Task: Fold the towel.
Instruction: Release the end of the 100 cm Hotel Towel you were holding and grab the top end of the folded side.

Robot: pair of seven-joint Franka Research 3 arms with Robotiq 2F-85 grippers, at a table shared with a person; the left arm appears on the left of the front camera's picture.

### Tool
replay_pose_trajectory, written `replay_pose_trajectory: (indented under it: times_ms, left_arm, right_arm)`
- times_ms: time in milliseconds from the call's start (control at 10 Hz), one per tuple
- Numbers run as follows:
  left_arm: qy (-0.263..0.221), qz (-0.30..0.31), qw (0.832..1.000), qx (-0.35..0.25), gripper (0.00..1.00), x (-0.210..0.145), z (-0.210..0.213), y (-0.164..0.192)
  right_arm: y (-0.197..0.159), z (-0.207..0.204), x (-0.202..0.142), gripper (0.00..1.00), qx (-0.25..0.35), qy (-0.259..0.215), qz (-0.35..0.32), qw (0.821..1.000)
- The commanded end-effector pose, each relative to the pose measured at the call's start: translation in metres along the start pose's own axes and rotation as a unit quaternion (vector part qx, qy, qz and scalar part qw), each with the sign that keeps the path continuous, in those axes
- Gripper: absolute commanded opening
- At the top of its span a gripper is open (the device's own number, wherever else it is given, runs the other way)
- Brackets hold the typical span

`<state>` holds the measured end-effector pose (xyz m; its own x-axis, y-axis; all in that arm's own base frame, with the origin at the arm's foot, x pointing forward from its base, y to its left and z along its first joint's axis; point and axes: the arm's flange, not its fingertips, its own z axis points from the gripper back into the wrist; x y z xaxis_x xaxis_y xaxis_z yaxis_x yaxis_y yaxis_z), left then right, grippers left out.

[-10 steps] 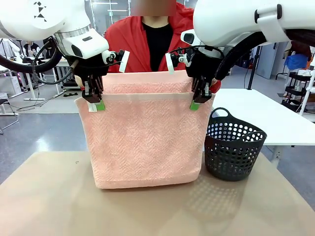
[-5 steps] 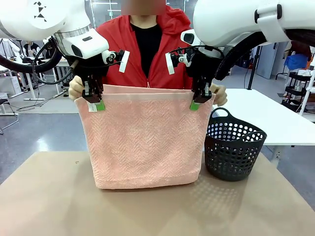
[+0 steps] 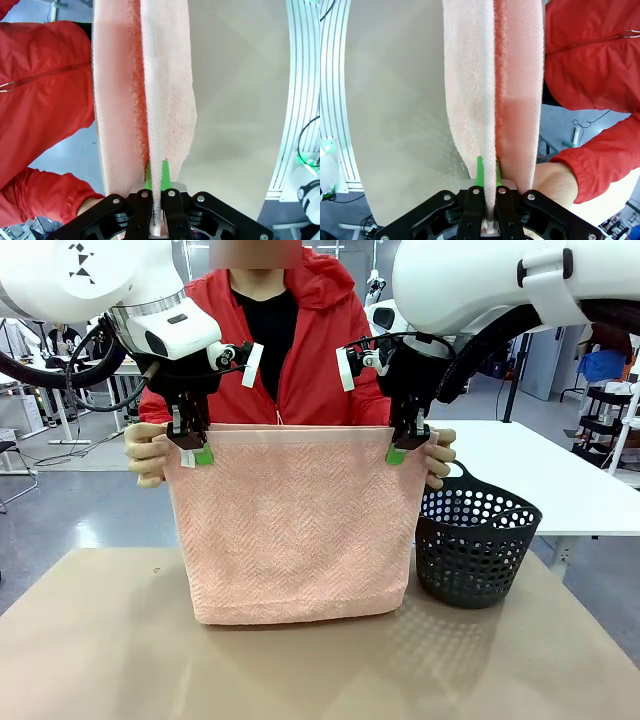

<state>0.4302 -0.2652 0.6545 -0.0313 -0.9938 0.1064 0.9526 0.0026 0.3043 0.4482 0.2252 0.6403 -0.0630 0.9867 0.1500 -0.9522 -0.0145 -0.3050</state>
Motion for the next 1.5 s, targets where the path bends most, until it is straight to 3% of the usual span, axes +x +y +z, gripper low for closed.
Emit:
replay_pose_trajectory:
  times_ms: [0, 700, 800, 900, 1000, 1100, 1200, 1400]
  left_arm:
    - [0.000, 0.001, 1.000, 0.001, 0.00, 0.000, 0.001, 0.001]
    - [0.000, 0.000, 1.000, 0.000, 0.03, 0.000, 0.000, 0.000]
    - [0.003, -0.005, 1.000, 0.013, 0.42, 0.000, 0.006, -0.001]
    - [0.013, 0.010, 1.000, 0.020, 0.43, 0.001, 0.010, -0.002]
    - [0.016, 0.020, 0.999, 0.033, 0.83, 0.001, 0.016, -0.005]
    - [0.019, 0.033, 0.998, 0.047, 0.83, 0.000, 0.026, -0.008]
    - [0.014, 0.035, 0.997, 0.064, 1.00, -0.002, 0.038, -0.012]
    - [0.002, 0.046, 0.992, 0.118, 1.00, -0.006, 0.069, -0.027]
  right_arm:
    - [-0.001, 0.000, -0.001, 0.00, -0.001, 0.000, -0.001, 1.000]
    - [0.000, 0.001, 0.000, 0.02, -0.001, 0.000, 0.000, 1.000]
    - [0.000, 0.004, 0.000, 0.28, -0.007, -0.004, 0.000, 1.000]
    - [0.002, 0.007, -0.001, 0.40, -0.013, -0.005, -0.004, 1.000]
    - [0.004, 0.013, -0.002, 0.66, -0.026, 0.002, -0.012, 1.000]
    - [0.006, 0.023, -0.002, 0.78, -0.040, 0.002, -0.020, 0.999]
    - [0.010, 0.035, -0.001, 1.00, -0.067, 0.014, -0.017, 0.997]
    - [0.024, 0.068, -0.001, 1.00, -0.108, -0.002, -0.006, 0.994]
